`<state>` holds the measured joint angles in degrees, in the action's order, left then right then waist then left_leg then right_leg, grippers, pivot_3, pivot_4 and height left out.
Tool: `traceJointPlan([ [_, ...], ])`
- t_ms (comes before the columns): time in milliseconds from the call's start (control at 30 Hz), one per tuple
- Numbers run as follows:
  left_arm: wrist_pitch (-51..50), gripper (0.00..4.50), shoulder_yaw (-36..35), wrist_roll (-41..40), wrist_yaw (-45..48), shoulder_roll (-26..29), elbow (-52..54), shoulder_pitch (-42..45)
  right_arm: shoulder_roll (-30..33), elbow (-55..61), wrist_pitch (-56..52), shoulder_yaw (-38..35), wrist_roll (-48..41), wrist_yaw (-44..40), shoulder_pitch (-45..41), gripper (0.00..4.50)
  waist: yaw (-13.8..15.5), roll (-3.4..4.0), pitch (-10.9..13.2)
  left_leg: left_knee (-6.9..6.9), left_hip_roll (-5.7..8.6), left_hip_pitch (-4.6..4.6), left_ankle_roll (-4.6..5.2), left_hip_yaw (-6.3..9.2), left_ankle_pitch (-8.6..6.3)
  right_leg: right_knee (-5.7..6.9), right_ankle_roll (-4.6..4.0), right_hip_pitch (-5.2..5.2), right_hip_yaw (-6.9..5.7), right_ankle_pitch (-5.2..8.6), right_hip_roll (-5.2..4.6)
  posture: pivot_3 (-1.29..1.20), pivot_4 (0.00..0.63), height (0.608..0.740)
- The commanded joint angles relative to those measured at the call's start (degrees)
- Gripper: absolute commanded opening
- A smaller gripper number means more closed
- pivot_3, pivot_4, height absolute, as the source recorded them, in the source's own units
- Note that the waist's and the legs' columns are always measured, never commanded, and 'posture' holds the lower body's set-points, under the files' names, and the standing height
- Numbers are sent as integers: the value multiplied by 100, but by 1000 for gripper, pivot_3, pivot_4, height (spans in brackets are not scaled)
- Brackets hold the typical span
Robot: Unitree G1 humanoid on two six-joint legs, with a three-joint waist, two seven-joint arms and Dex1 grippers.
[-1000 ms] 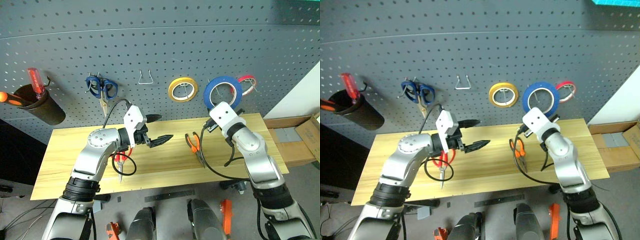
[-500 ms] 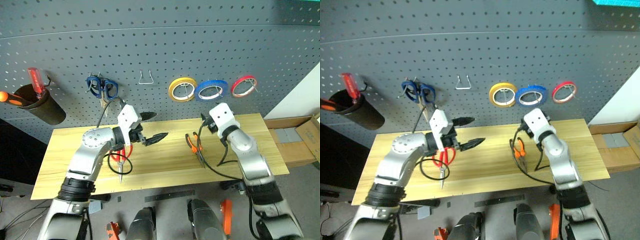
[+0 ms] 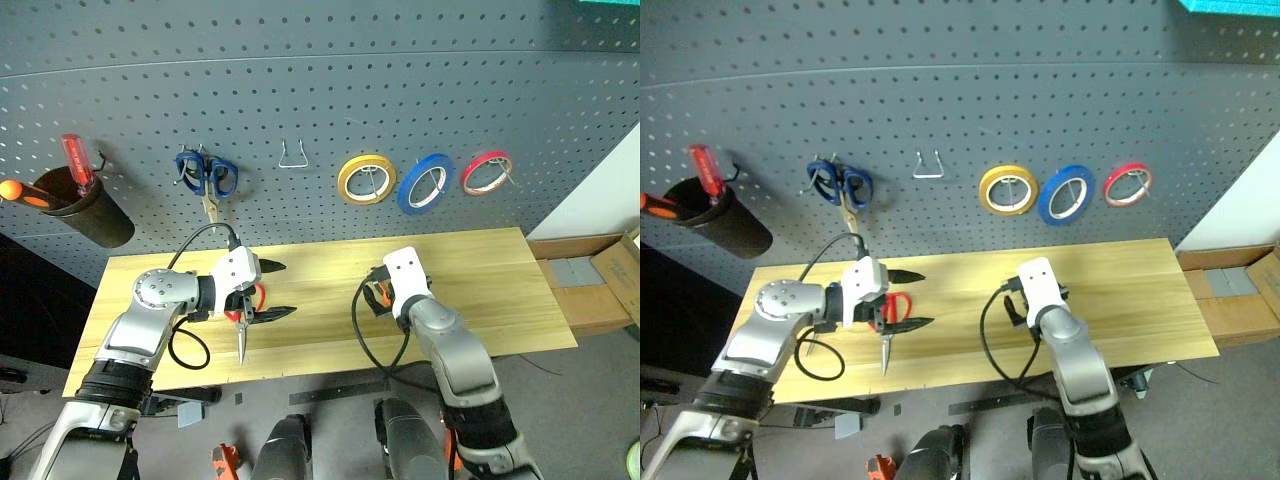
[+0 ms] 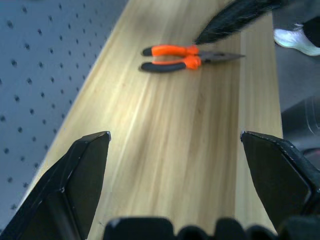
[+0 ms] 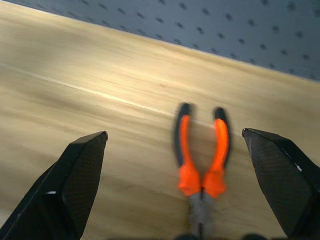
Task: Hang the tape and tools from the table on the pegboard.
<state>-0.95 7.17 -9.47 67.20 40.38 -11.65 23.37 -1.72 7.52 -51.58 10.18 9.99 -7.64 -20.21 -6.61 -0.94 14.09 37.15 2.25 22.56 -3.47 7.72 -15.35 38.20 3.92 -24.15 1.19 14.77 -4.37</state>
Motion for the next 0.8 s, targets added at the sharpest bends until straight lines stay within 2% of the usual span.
traceJointPlan([
  [33,34,4500,15,59,51,50,68,91,-156,-748,372,-287,-147,269,-293,4486,-24,0,0,-3,-1,-1,0,-2,0,0,0,-2,2,0,0,-156,252,740],
  [500,-12,4500,-42,43,-50,31,233,-28,-320,-2538,985,-757,-649,462,-829,4486,-136,0,0,-8,-1,-1,1,-6,0,-1,0,-5,4,0,-1,-125,248,740],
  [800,14,4500,-72,42,-92,33,194,-42,-145,-3568,1558,-853,-723,458,-1335,4486,-138,1,0,-8,-1,-2,0,-6,0,2,0,-4,4,0,0,-115,246,740],
])
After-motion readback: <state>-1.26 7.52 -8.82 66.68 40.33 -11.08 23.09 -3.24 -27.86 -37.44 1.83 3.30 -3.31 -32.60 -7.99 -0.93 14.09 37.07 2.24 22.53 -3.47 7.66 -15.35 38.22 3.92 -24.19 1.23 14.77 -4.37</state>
